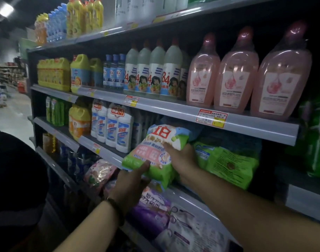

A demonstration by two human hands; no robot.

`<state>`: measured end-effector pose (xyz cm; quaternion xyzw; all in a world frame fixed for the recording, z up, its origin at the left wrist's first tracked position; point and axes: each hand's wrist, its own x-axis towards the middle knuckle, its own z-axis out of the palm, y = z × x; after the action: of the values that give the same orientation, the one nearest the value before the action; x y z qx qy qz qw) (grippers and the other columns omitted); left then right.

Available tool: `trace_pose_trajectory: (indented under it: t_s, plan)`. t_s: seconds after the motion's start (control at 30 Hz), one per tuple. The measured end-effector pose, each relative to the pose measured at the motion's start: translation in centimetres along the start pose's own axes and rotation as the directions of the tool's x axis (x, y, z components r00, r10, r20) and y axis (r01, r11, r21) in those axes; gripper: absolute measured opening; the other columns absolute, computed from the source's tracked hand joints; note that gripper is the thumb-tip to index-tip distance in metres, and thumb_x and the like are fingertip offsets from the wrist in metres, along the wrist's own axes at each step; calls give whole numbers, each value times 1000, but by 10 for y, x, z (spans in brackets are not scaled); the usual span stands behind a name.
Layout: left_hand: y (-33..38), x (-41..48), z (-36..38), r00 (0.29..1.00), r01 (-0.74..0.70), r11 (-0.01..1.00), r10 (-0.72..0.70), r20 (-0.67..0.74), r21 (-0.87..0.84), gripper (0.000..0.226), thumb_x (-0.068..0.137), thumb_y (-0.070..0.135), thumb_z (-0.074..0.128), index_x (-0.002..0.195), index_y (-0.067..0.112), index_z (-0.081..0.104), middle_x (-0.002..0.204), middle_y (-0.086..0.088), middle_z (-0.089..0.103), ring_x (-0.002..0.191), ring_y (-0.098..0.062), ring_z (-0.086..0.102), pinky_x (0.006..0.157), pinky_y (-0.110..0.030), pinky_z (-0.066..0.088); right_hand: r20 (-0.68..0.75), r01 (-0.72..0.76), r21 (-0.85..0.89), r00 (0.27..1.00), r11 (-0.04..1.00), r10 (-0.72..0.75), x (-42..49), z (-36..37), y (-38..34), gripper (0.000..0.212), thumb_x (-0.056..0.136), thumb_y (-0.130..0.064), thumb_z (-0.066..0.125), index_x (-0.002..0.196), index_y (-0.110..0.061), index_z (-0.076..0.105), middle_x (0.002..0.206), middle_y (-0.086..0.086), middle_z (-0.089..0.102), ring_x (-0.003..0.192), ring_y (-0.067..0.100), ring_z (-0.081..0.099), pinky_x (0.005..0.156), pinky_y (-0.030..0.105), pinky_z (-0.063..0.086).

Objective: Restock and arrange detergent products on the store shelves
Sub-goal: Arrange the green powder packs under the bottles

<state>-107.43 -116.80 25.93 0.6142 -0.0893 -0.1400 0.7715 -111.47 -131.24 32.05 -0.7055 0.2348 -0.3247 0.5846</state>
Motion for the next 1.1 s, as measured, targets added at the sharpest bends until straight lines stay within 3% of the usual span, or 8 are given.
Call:
trace_pose_trajectory:
  t_s: [0.17,0.27,0.37,0.5,0.73,0.93,1.0,1.1]
  plan:
    - [6,69,21,993,64,958,-34,-113,281,90,71,60,89,135,7,57,134,-14,62,117,-35,64,97,-43,55,-9,57,-387,998,920,-65,39,-3,1,27,95,-32,72,114,-13,70,115,8,75,101,30,72,89,37,59]
    - [-9,68,39,967,10,854,125,-222,521,81,87,50,77,147,8,43,146,-24,48,130,-44,50,108,-46,43,-5,82,-631,994,772,-110,41,-2,4,35,96,-32,71,119,-4,71,123,15,72,111,34,69,80,30,51]
    - [-25,58,50,949,-184,827,290,-123,532,98,79,72,66,154,16,38,149,-18,53,135,-41,50,113,-50,44,-62,73,-649,987,757,-149,46,1,-2,39,95,-30,75,121,-1,70,126,18,71,115,34,68,78,30,48]
    - [-37,68,53,960,-217,789,280,-23,575,131,54,93,67,160,28,24,158,-11,44,142,-36,45,114,-56,44,-66,108,-639,979,762,-195,51,5,2,36,93,-24,76,119,0,71,122,19,73,111,35,70,76,29,47]
    - [-29,63,55,951,-84,456,303,-66,886,110,77,82,64,161,25,20,159,-20,27,146,-44,25,115,-62,25,18,111,-684,991,721,-134,34,1,2,32,87,-21,79,115,-6,73,121,15,73,111,31,70,74,27,49]
    - [-20,39,71,932,-32,505,327,-157,862,79,87,59,68,151,22,38,153,-20,32,139,-44,32,112,-56,31,57,261,-599,957,757,-285,-16,-31,-8,40,84,-19,75,122,-15,63,127,11,65,120,30,61,94,34,52]
    - [-24,26,76,867,-198,550,485,-118,811,65,90,43,69,144,15,48,144,-22,41,128,-45,42,104,-55,39,55,344,-584,920,735,-387,-37,-57,-2,39,85,-20,73,121,-17,58,128,8,57,123,29,52,102,38,46]
    - [-35,-2,90,678,-576,442,728,100,687,53,85,32,66,131,9,57,125,-19,52,111,-42,52,94,-52,47,-20,426,-651,818,629,-575,-70,-96,19,34,88,-28,67,118,-16,58,123,9,55,118,31,50,100,45,44]
